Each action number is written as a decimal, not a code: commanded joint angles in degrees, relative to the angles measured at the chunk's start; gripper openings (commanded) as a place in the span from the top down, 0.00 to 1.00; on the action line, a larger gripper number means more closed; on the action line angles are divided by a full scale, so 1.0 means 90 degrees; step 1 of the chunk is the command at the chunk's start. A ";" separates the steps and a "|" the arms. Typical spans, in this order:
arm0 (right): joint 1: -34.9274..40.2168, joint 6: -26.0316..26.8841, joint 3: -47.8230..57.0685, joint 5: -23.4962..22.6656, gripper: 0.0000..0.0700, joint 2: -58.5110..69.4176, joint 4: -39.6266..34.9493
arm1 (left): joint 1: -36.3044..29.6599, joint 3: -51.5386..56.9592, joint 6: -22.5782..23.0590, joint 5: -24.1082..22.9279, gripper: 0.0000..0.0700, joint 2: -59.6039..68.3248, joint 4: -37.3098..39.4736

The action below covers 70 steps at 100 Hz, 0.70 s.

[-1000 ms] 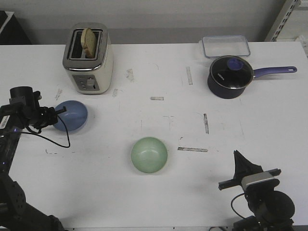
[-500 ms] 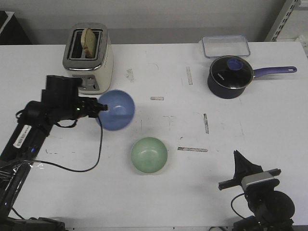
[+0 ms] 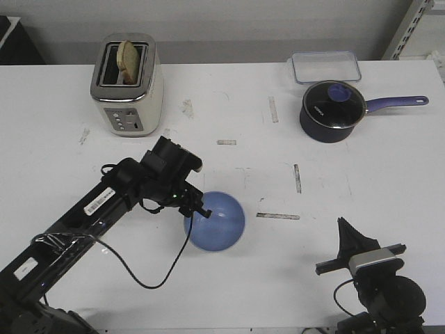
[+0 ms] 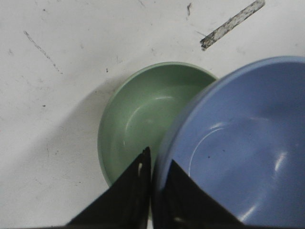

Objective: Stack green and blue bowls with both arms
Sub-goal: 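Lift the blue bowl with the left gripper and carry it over the green bowl, then lower the blue bowl onto the green bowl and open the left gripper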

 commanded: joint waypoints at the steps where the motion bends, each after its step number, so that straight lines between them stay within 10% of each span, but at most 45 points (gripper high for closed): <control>1: 0.0012 -0.0022 0.0027 -0.0017 1.00 0.0010 0.0056 | -0.0039 0.0092 0.0143 -0.0085 1.00 0.0240 0.0007; 48: 0.0012 -0.0022 0.0027 -0.0019 1.00 0.0007 0.0058 | -0.0104 0.0092 0.0092 -0.0355 0.98 0.0641 0.0177; 70: 0.0012 -0.0022 0.0027 -0.0017 1.00 0.0007 0.0063 | -0.0104 0.0095 0.0092 -0.0355 0.31 0.0636 0.0151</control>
